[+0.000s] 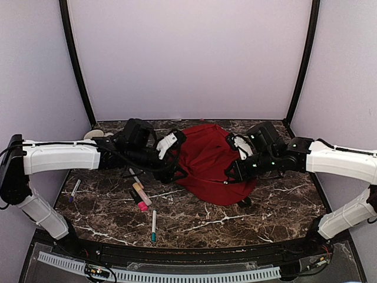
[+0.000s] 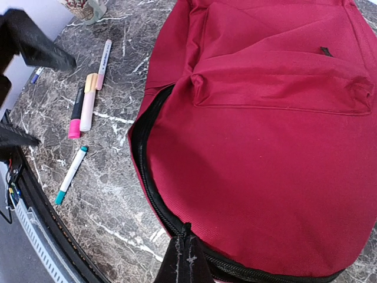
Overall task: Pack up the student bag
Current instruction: Hold the largest pocket of the student bag.
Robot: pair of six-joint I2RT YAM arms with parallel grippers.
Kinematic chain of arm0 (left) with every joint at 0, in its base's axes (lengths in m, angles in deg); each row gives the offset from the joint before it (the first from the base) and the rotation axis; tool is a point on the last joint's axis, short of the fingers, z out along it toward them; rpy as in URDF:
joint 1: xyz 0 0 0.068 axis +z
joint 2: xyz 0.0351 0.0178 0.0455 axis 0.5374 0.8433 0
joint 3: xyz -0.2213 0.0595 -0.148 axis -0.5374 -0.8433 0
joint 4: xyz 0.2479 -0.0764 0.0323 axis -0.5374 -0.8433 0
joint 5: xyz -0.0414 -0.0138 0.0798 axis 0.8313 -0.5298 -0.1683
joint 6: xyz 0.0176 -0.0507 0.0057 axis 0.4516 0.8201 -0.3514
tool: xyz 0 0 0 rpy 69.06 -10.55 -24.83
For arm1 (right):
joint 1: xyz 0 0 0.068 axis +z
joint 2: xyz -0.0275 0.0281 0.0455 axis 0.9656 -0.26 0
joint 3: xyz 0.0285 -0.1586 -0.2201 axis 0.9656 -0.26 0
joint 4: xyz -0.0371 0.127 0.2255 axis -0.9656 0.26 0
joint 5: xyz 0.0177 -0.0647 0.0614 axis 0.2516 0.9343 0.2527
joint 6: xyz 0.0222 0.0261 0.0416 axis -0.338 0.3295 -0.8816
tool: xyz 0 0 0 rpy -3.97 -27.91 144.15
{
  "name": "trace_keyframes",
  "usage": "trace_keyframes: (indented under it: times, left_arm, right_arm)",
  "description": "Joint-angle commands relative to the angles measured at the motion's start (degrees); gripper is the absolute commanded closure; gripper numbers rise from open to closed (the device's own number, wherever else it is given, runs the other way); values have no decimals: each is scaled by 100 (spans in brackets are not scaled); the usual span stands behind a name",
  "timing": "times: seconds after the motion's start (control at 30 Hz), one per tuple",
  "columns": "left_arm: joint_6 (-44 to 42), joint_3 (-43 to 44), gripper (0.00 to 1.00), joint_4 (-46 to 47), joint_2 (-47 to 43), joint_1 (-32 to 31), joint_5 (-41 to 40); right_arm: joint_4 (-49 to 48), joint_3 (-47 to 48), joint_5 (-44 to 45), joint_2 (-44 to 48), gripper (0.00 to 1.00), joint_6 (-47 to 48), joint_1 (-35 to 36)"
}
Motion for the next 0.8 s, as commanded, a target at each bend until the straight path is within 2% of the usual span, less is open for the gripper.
trace_keyframes:
  times: [0.0,0.37,0.6,0.7,0.77]
  left_arm:
    - [-480,-343,25,1516,-11,-195,571]
    - [-1787,951,29,773,1542,-820,823]
    - [-2209,1364,42,703,2042,-1201,50]
    - [-2333,1365,53,744,2166,-1331,-343]
    - [-2389,1331,56,789,2174,-1373,-594]
  right_arm:
    - [-29,6,309,138,100,20,-12]
    - [45,77,329,115,100,-18,-15]
    - [33,-129,604,334,100,-171,-11]
    - [2,-212,696,492,100,-228,-13]
    - [-8,-258,755,611,100,-272,-13]
